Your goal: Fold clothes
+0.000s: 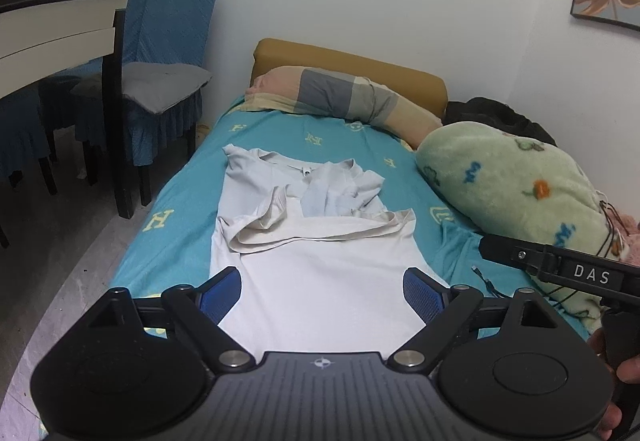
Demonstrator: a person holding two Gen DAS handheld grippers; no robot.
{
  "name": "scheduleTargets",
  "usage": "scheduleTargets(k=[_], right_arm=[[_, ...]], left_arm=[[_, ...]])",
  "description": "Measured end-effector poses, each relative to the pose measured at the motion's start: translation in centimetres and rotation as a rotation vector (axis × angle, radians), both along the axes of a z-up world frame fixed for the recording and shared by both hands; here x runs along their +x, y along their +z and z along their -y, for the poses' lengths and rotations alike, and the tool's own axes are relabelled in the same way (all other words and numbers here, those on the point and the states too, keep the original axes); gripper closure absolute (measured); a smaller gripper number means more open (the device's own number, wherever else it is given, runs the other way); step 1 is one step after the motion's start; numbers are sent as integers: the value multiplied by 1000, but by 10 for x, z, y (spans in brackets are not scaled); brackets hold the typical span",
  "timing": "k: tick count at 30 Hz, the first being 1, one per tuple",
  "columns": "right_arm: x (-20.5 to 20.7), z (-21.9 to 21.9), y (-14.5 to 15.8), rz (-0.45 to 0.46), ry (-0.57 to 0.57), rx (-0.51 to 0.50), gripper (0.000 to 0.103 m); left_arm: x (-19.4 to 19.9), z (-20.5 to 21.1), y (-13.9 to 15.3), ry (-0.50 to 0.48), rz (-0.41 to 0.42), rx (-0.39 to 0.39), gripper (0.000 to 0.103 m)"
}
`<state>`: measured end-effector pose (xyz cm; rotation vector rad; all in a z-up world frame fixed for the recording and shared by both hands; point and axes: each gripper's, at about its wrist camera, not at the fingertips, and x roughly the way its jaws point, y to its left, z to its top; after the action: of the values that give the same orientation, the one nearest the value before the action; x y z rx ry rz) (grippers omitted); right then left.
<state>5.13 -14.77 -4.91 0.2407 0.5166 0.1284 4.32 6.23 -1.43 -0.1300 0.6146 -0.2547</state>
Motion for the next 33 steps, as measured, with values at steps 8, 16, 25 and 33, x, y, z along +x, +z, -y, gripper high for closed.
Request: scheduleTargets(k=[8, 16, 25, 33], right_arm=[[1, 12, -7, 21, -67, 10, 32], [6, 9, -15, -11, -56, -5, 17], [12, 8, -26, -82, -67, 0, 19], [28, 58, -116, -442, -152, 707, 28]], left_arm=[[6, 7, -14, -27, -23, 18, 11], [17, 8, -28, -14, -85, 13, 8], [34, -12, -54, 52, -272, -131, 6], [59, -65, -135, 266, -646, -601, 22]])
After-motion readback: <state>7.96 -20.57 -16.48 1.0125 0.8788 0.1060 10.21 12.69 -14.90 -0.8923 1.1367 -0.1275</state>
